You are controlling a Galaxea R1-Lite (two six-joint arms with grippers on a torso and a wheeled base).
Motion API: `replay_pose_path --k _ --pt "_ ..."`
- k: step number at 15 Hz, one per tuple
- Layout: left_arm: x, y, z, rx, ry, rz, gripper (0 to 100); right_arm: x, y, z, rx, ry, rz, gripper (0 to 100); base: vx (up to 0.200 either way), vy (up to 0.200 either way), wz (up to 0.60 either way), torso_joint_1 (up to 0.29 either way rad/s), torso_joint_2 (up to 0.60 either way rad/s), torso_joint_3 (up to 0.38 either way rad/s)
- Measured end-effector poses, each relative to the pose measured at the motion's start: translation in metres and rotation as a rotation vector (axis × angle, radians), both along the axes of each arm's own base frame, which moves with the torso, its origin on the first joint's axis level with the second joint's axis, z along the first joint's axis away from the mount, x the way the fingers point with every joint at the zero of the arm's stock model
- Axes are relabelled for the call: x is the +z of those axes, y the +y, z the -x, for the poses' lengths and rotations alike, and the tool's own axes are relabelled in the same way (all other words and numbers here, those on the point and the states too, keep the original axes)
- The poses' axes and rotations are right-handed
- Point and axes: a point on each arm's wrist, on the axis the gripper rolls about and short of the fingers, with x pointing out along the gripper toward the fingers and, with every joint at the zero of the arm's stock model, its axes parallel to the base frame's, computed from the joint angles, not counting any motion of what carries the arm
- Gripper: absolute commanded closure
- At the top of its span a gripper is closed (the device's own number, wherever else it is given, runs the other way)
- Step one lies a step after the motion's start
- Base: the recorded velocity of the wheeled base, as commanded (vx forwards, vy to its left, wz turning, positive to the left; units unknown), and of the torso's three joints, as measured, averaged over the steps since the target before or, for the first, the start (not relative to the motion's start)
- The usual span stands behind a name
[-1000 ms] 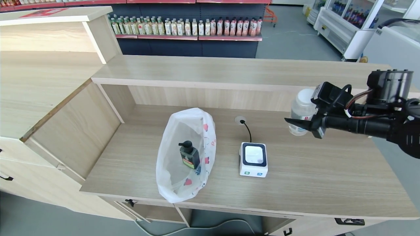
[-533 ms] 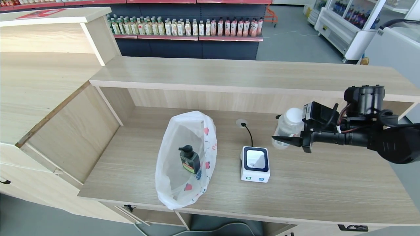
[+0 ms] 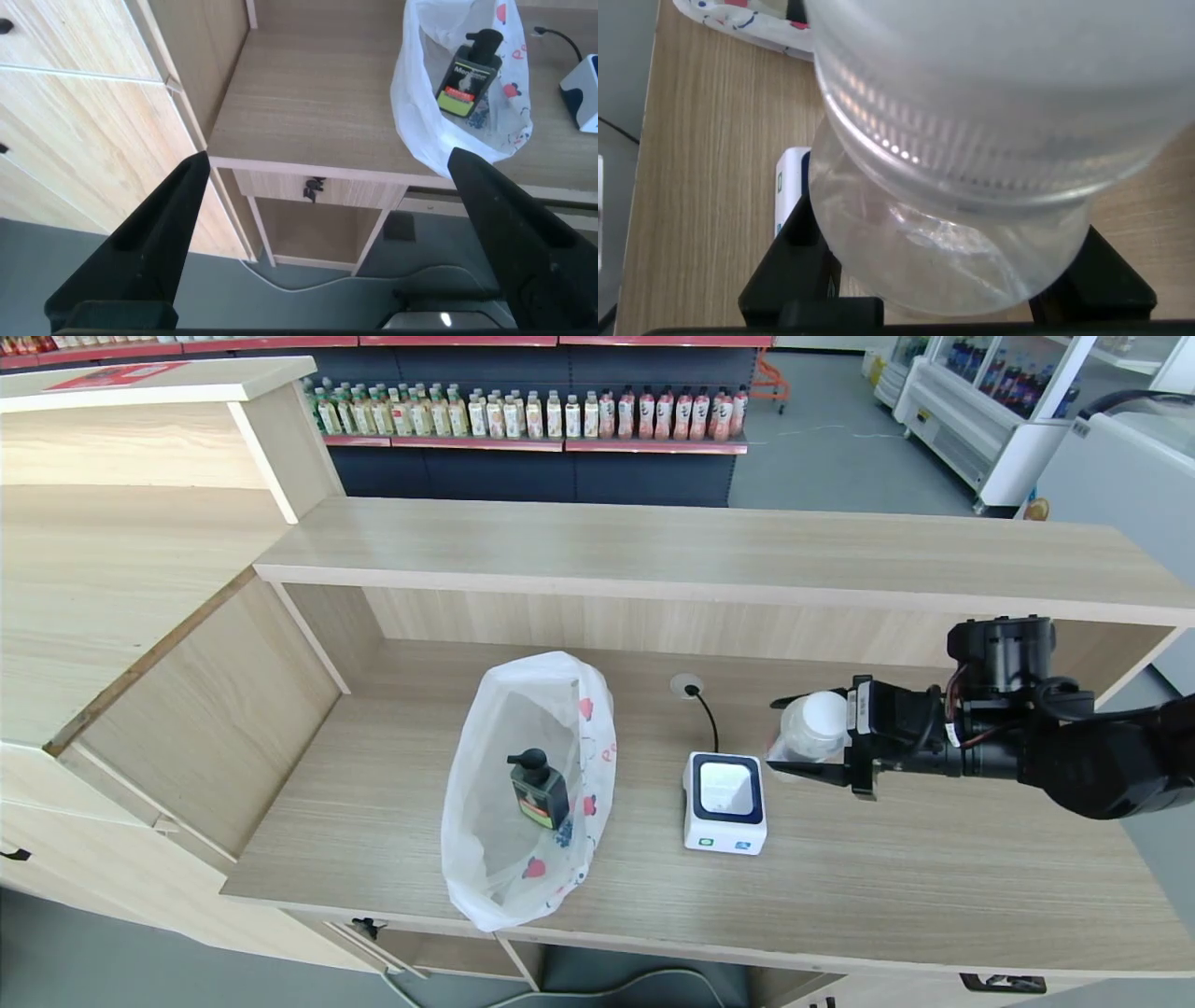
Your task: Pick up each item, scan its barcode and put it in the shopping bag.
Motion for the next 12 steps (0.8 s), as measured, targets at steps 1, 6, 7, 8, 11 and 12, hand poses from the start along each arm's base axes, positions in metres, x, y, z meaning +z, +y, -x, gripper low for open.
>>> replay_pose_path --k 1,6,7,8,11,12 --pt "0.0 0.0 0.0 0.0 0.0 0.0 0 -0.003 0.0 -0.001 0.006 0.002 0.005 100 0.0 0.0 0.0 0.0 0.0 0.0" --pt "0.0 0.0 0.0 0.0 0.0 0.0 0 -0.012 0.004 -0.009 0.043 -0.017 0.018 100 0.0 0.0 0.0 0.0 0.0 0.0" --pt "0.0 0.0 0.0 0.0 0.0 0.0 0 -0.014 0.005 -0.011 0.061 -0.03 0.022 100 0.0 0.0 0.0 0.0 0.0 0.0" --pt "0.0 0.0 0.0 0.0 0.0 0.0 0 -0.016 0.006 -0.014 0.077 -0.038 0.023 100 0.0 0.0 0.0 0.0 0.0 0.0" --pt "0.0 0.0 0.0 0.001 0.0 0.001 0 -0.019 0.012 -0.025 0.1 -0.08 0.019 100 0.0 0.0 0.0 0.0 0.0 0.0" --pt "0.0 0.0 0.0 0.001 0.0 0.0 0 -0.021 0.014 -0.028 0.115 -0.09 0.013 100 0.0 0.0 0.0 0.0 0.0 0.0"
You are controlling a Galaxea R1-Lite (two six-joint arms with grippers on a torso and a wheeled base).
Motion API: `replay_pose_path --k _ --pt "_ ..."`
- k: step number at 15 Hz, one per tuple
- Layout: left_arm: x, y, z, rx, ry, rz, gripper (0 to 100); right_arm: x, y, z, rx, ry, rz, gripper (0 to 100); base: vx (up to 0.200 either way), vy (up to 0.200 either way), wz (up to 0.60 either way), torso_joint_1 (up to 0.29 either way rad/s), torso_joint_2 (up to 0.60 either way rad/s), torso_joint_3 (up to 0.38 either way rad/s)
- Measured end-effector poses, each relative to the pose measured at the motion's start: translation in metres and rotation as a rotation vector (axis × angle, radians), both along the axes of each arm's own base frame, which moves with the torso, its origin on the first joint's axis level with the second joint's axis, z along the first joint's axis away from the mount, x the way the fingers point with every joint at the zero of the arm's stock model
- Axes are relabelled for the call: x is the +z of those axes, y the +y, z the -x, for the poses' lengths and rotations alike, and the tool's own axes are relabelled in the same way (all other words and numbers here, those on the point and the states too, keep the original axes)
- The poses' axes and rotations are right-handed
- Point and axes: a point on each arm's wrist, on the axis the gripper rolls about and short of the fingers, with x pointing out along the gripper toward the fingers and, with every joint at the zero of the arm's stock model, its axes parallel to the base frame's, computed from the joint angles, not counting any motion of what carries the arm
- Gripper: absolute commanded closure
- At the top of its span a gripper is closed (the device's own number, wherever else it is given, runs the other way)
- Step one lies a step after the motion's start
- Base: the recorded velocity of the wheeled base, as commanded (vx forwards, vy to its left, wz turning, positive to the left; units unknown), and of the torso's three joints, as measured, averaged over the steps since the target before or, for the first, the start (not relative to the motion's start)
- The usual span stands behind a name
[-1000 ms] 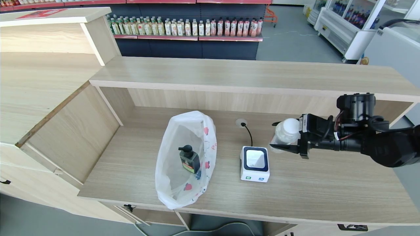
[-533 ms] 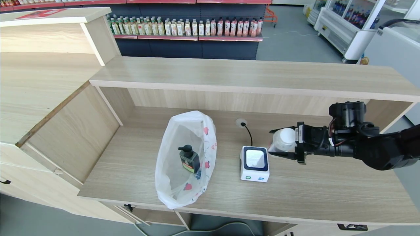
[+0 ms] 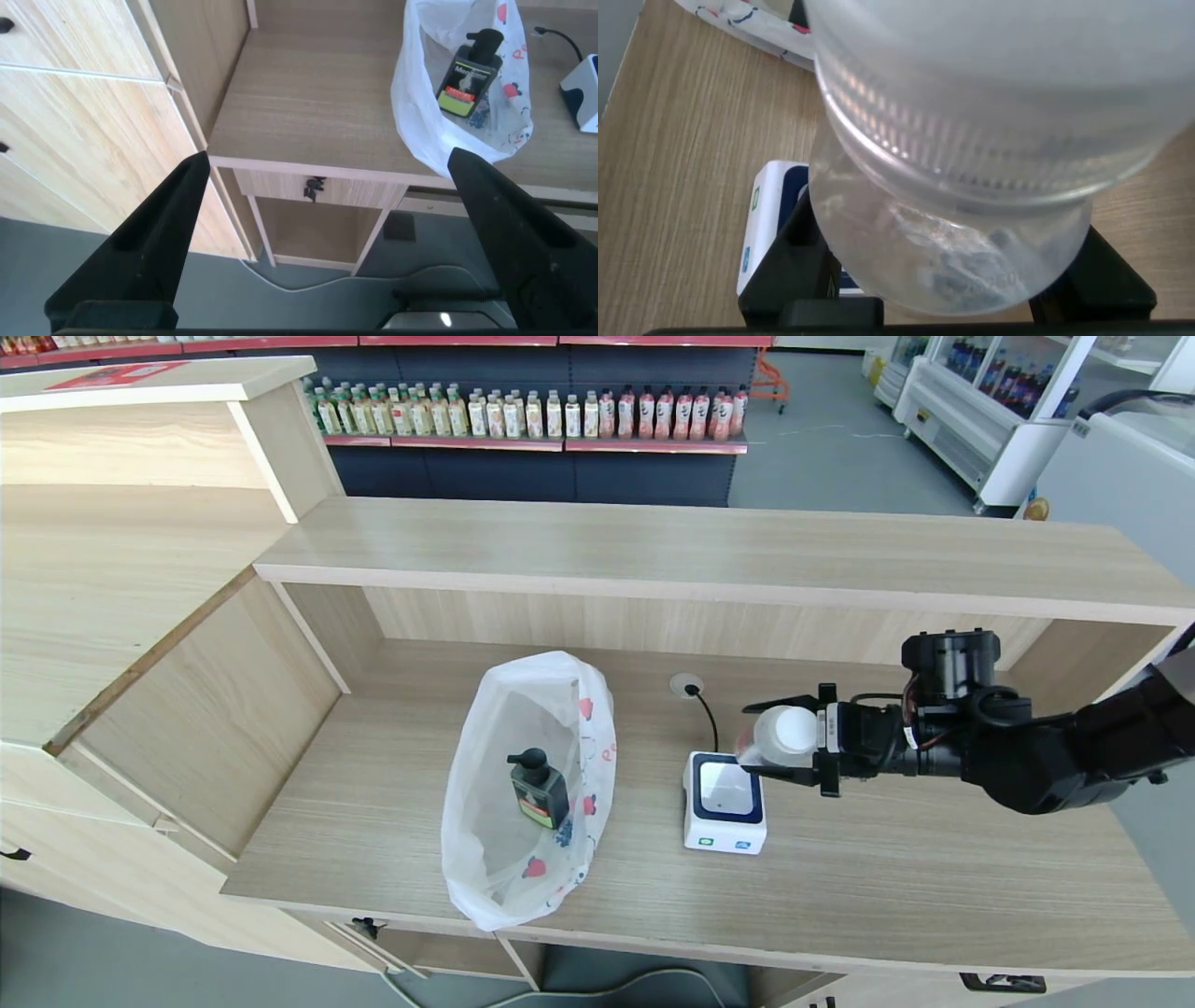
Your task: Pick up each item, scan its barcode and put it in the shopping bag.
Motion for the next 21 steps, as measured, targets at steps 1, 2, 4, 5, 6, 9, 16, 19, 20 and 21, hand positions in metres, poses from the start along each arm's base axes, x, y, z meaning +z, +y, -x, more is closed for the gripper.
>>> replay_pose_path --k 1,2,4,5,6,9,16,19,20,21 --pt "0.0 0.0 0.0 0.0 0.0 0.0 0 -0.002 0.001 -0.002 0.005 0.001 -0.002 100 0.0 0.0 0.0 0.0 0.0 0.0" --pt "0.0 0.0 0.0 -0.001 0.0 0.0 0 -0.005 0.002 -0.003 0.011 0.008 -0.002 100 0.0 0.0 0.0 0.0 0.0 0.0" --pt "0.0 0.0 0.0 -0.001 0.0 0.001 0 -0.008 0.004 -0.008 0.041 -0.031 -0.009 100 0.0 0.0 0.0 0.0 0.0 0.0" --pt "0.0 0.0 0.0 -0.001 0.0 0.001 0 -0.011 0.004 -0.01 0.056 -0.05 -0.011 100 0.0 0.0 0.0 0.0 0.0 0.0" --pt "0.0 0.0 0.0 -0.001 0.0 0.001 0 -0.014 0.005 -0.012 0.068 -0.058 -0.014 100 0.0 0.0 0.0 0.0 0.0 0.0" --pt "0.0 0.0 0.0 0.0 0.0 0.001 0 -0.025 0.005 -0.016 0.096 -0.069 -0.023 100 0.0 0.0 0.0 0.0 0.0 0.0" --pt "0.0 0.0 0.0 0.0 0.0 0.003 0 -0.038 0.005 -0.025 0.117 -0.099 -0.033 100 0.0 0.0 0.0 0.0 0.0 0.0" --pt "0.0 0.0 0.0 0.0 0.0 0.002 0 -0.041 0.005 -0.025 0.118 -0.099 -0.029 100 0.0 0.0 0.0 0.0 0.0 0.0" --pt "0.0 0.0 0.0 0.0 0.0 0.002 0 -0.041 0.005 -0.025 0.117 -0.098 -0.028 100 0.0 0.0 0.0 0.0 0.0 0.0" --pt "0.0 0.0 0.0 -0.001 0.0 0.001 0 -0.041 0.005 -0.025 0.116 -0.098 -0.028 100 0.0 0.0 0.0 0.0 0.0 0.0"
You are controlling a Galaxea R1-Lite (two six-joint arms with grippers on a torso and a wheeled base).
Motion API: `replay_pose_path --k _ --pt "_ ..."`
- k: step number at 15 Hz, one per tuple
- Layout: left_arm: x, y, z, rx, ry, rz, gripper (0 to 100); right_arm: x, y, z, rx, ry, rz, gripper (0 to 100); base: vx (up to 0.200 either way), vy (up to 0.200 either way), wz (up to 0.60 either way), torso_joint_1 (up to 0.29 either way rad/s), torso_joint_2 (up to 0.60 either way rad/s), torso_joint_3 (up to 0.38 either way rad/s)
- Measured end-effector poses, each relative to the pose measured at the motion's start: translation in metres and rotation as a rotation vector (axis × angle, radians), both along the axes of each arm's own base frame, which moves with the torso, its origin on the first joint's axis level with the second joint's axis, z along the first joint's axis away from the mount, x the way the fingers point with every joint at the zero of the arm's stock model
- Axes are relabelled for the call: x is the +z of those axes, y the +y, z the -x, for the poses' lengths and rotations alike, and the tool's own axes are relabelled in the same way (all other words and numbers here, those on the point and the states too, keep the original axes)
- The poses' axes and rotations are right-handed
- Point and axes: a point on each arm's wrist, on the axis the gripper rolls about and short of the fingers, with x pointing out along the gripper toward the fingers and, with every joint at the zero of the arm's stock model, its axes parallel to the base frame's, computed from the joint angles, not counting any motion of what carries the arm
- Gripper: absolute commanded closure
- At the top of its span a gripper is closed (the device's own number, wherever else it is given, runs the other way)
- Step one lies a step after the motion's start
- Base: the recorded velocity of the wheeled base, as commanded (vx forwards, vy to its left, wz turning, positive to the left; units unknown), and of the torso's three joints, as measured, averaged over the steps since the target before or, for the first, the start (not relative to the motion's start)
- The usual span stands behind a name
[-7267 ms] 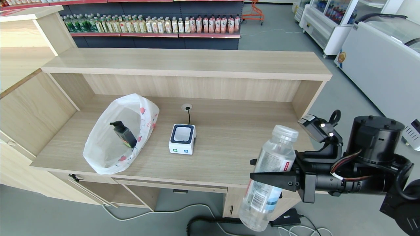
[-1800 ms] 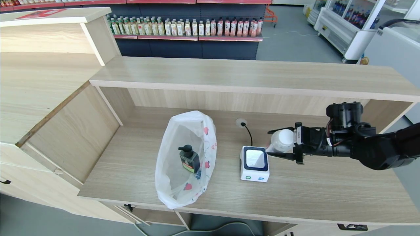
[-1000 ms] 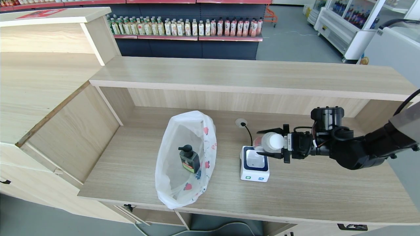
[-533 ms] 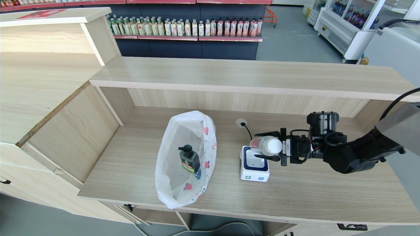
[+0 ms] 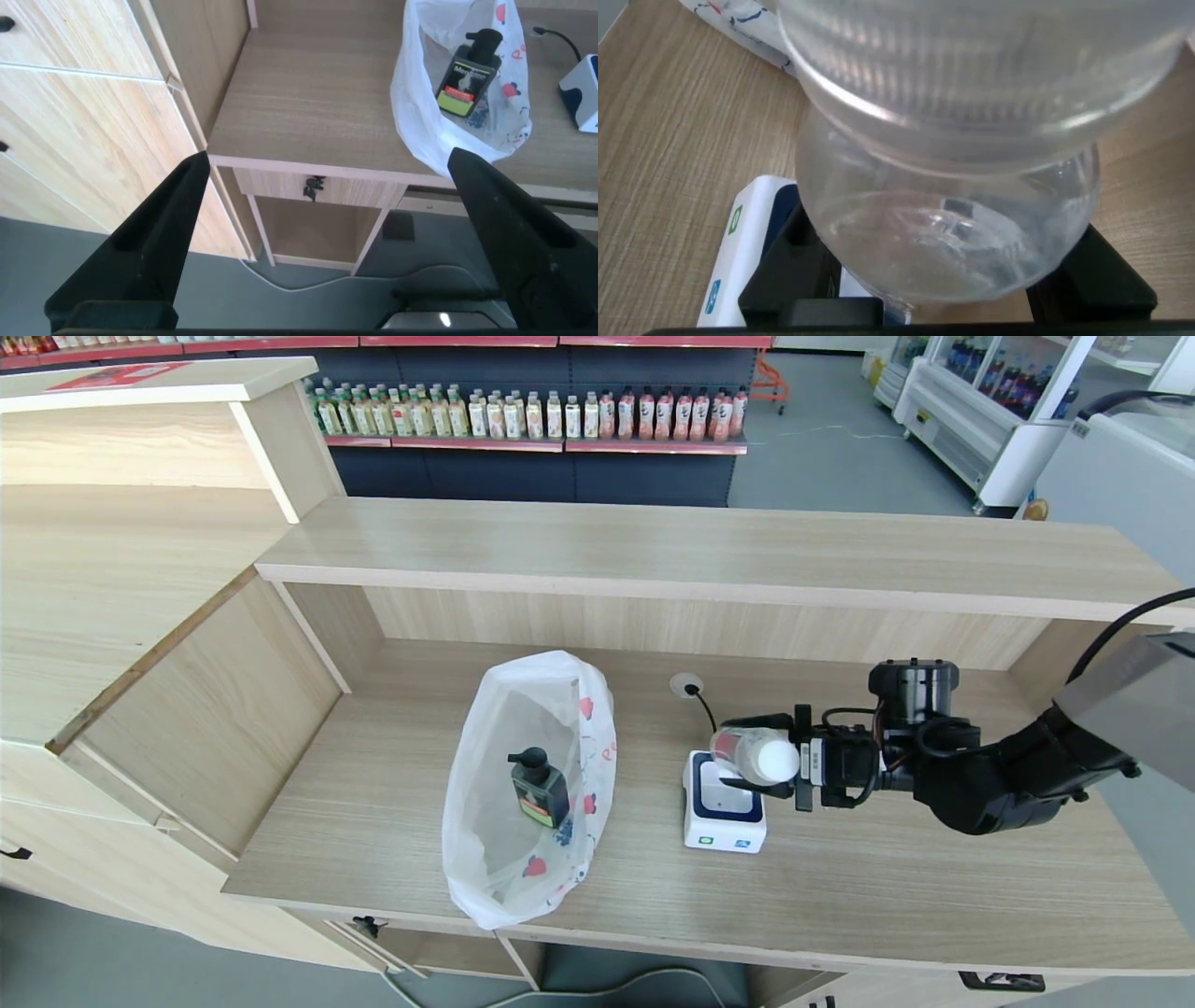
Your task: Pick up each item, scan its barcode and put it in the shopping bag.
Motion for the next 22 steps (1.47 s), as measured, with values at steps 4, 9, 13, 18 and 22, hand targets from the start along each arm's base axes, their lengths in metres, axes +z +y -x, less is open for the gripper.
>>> replay_pose_path --k 4,9,13,18,22 --pt "0.0 0.0 0.0 0.0 0.0 0.0 0 0.004 -0.003 0.002 -0.011 0.008 -0.005 100 0.0 0.0 0.0 0.0 0.0 0.0" --pt "0.0 0.0 0.0 0.0 0.0 0.0 0 0.061 -0.027 0.023 -0.16 0.24 -0.179 100 0.0 0.0 0.0 0.0 0.0 0.0" --pt "0.0 0.0 0.0 0.001 0.0 0.0 0 0.128 -0.052 0.06 -0.518 0.507 -0.529 100 0.0 0.0 0.0 0.0 0.0 0.0" --pt "0.0 0.0 0.0 0.0 0.0 0.001 0 0.162 -0.081 0.099 -0.706 0.624 -0.735 100 0.0 0.2 0.0 0.002 0.0 0.003" --pt "0.0 0.0 0.0 0.0 0.0 0.003 0 0.17 -0.091 0.109 -0.743 0.654 -0.77 100 0.0 0.2 0.0 0.004 0.0 0.004"
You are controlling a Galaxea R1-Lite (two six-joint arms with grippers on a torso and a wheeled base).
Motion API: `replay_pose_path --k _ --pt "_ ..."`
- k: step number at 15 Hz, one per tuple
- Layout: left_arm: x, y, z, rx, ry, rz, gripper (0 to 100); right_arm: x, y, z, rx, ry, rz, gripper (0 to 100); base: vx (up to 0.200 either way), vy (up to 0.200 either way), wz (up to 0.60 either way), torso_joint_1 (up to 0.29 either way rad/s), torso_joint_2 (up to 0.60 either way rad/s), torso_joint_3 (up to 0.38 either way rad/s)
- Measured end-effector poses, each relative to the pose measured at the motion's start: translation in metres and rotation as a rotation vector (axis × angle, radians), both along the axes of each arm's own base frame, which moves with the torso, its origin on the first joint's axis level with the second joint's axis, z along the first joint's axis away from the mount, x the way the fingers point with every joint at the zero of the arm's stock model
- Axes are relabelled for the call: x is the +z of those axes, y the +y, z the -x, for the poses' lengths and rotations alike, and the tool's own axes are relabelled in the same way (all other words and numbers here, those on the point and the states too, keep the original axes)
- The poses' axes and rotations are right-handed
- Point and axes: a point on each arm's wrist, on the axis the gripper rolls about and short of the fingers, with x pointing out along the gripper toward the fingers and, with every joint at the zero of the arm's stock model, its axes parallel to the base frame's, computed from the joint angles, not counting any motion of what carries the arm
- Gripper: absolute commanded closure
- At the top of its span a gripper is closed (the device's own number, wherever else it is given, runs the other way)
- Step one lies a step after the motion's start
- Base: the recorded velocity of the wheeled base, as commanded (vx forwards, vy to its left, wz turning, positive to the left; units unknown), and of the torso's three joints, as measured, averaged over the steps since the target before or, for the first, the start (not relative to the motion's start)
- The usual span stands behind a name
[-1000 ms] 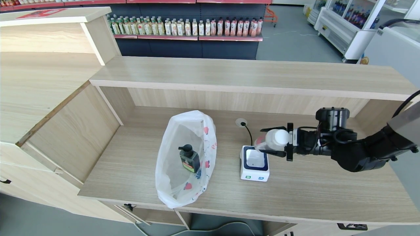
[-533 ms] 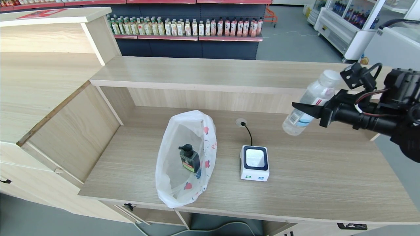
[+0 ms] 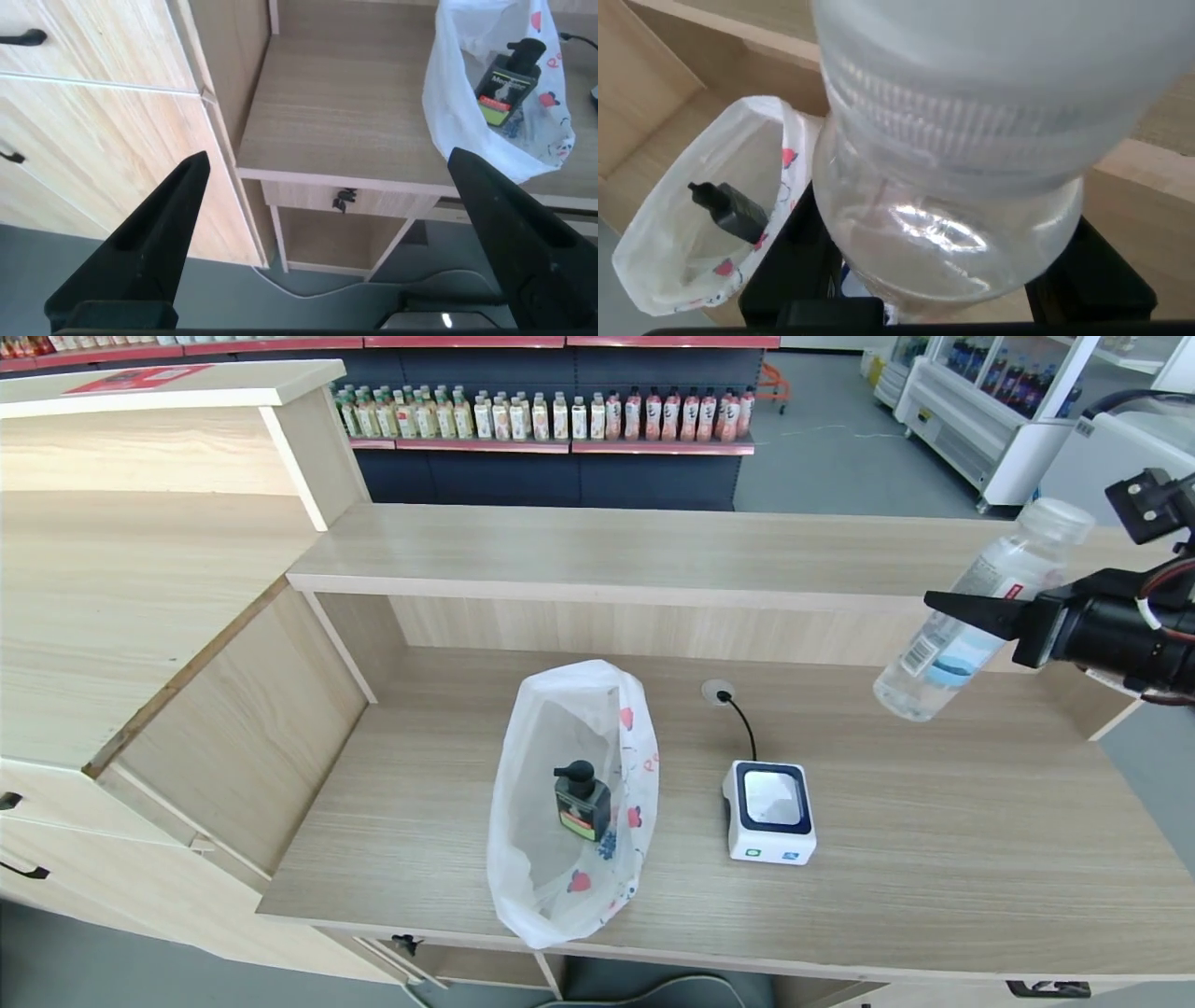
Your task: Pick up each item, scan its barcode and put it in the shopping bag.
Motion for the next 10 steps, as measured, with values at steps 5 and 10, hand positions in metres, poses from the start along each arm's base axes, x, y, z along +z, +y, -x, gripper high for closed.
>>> replay_pose_path --k 5,10 --pt "0.0 0.0 0.0 0.0 0.0 0.0 0 0.001 0.0 -0.001 0.001 0.027 -0.024 100 0.0 0.12 0.0 0.006 0.0 0.002" --pt "0.0 0.0 0.0 0.001 0.0 0.0 0 -0.01 0.014 -0.013 0.048 0.098 -0.031 100 0.0 0.0 0.0 0.0 0.0 0.0"
